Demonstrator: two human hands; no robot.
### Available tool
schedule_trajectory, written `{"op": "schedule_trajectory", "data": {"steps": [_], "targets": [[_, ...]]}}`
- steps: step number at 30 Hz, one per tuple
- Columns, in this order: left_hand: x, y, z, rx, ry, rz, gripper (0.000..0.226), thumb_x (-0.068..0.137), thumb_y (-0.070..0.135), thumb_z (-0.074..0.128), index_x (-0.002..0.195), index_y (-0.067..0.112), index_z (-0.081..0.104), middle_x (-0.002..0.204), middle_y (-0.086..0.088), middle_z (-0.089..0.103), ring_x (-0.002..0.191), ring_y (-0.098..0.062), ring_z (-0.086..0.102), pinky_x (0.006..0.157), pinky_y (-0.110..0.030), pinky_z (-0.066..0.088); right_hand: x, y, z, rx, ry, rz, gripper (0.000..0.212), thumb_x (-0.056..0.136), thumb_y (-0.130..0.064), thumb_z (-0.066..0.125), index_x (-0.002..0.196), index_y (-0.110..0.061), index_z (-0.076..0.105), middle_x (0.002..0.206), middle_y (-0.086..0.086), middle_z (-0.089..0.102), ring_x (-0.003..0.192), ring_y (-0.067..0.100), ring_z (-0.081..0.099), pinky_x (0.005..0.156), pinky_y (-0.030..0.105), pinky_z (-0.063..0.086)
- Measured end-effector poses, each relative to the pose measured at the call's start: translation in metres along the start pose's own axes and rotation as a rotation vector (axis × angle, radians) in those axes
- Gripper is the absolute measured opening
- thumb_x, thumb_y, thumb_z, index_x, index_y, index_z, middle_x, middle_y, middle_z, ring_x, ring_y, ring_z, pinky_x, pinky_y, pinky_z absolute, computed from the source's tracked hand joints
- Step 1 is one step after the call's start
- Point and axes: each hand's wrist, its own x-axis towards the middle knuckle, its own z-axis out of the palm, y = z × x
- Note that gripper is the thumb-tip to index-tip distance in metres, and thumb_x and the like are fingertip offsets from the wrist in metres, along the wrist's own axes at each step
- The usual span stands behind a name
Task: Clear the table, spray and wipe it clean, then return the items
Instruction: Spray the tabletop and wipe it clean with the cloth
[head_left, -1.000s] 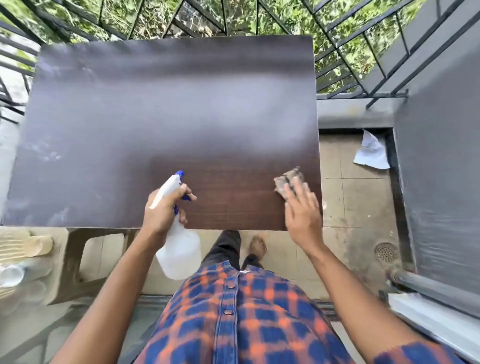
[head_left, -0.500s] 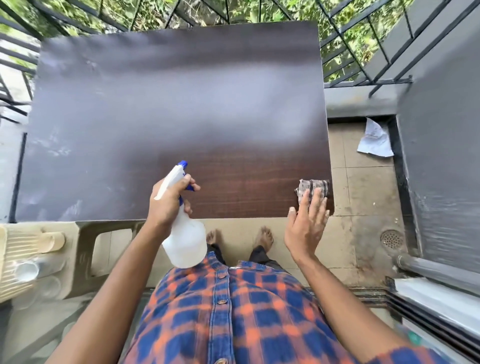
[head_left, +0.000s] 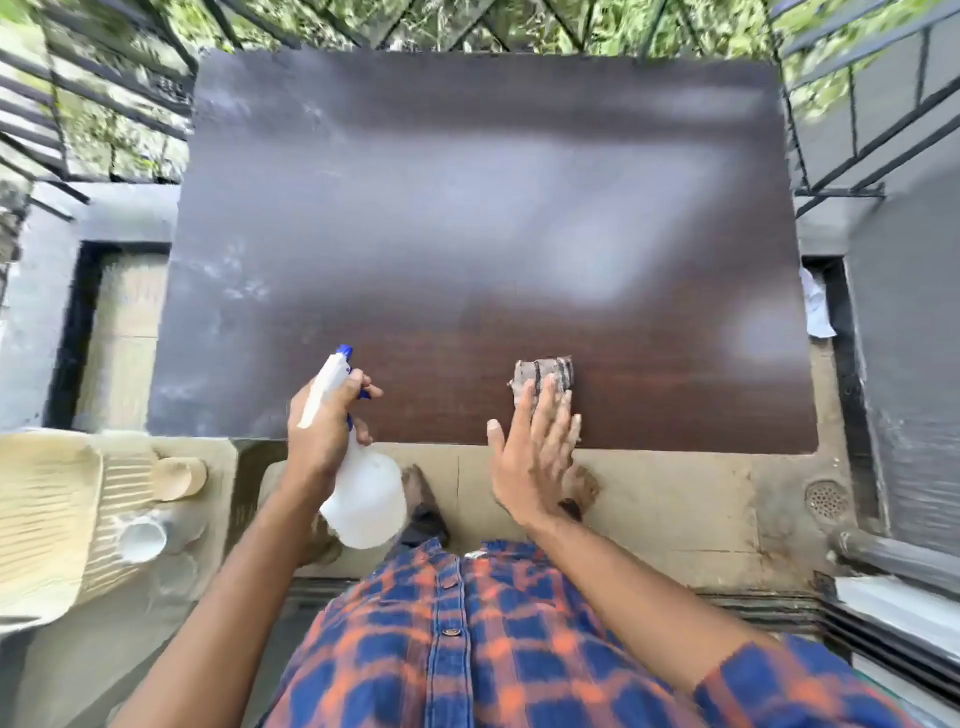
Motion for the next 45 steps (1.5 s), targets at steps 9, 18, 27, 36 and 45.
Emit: {"op": "schedule_trajectory", "data": {"steps": [9, 18, 27, 36, 45], "targets": [[0.037, -0.014, -0.155, -0.147, 0.254, -0.034, 0.018, 0.100, 0.019, 0.063, 0.099, 0.001, 0.068, 0.084, -0.002, 0.070, 0.045, -0.009, 0.049, 0.045, -0.028, 0.043, -0.017, -0.238, 0.059, -0.024, -0.249, -0.347, 0.073, 0.101, -0.048, 0.041, 0.160, -0.011, 0.018, 0.168, 0.013, 0.003, 0.155, 0.038, 0.004, 0.123, 0.058, 0.007], [0.037, -0.034, -0.246, -0.322, 0.567, -0.115, 0.003, 0.094, 0.022, 0.072, 0.096, 0.023, 0.069, 0.069, 0.006, 0.072, 0.048, -0.008, 0.058, 0.048, -0.025, 0.048, -0.010, -0.403, 0.105, -0.379, -0.605, -1.103, 0.077, 0.098, -0.054, 0.028, 0.162, -0.016, 0.006, 0.170, 0.004, -0.007, 0.155, 0.032, -0.008, 0.123, 0.056, 0.002], [0.033, -0.041, -0.247, -0.330, 0.432, -0.084, 0.012, 0.099, 0.018, 0.064, 0.099, 0.006, 0.066, 0.081, -0.007, 0.069, 0.049, -0.019, 0.052, 0.043, -0.025, 0.041, 0.006, -0.303, 0.079, -0.295, -0.569, -1.440, 0.060, 0.102, -0.027, 0.041, 0.159, -0.026, 0.024, 0.169, -0.004, 0.010, 0.156, 0.026, 0.010, 0.124, 0.048, 0.010], [0.038, -0.031, -0.224, -0.302, 0.414, -0.100, 0.016, 0.099, 0.022, 0.064, 0.101, 0.006, 0.067, 0.086, -0.006, 0.072, 0.038, -0.017, 0.045, 0.044, -0.023, 0.041, 0.121, -0.247, 0.034, -0.214, -0.442, -1.080, 0.055, 0.103, -0.026, 0.047, 0.156, -0.028, 0.034, 0.167, -0.005, 0.018, 0.154, 0.025, 0.018, 0.123, 0.050, 0.019], [0.050, -0.007, -0.210, -0.343, 0.579, -0.099, 0.020, 0.098, 0.020, 0.064, 0.106, 0.002, 0.068, 0.091, -0.010, 0.073, 0.044, -0.017, 0.050, 0.047, -0.025, 0.045, 0.073, -0.335, 0.064, -0.371, -0.659, -1.424, 0.063, 0.102, -0.028, 0.040, 0.161, -0.026, 0.017, 0.170, -0.002, 0.001, 0.156, 0.027, 0.001, 0.124, 0.051, 0.004]]}}
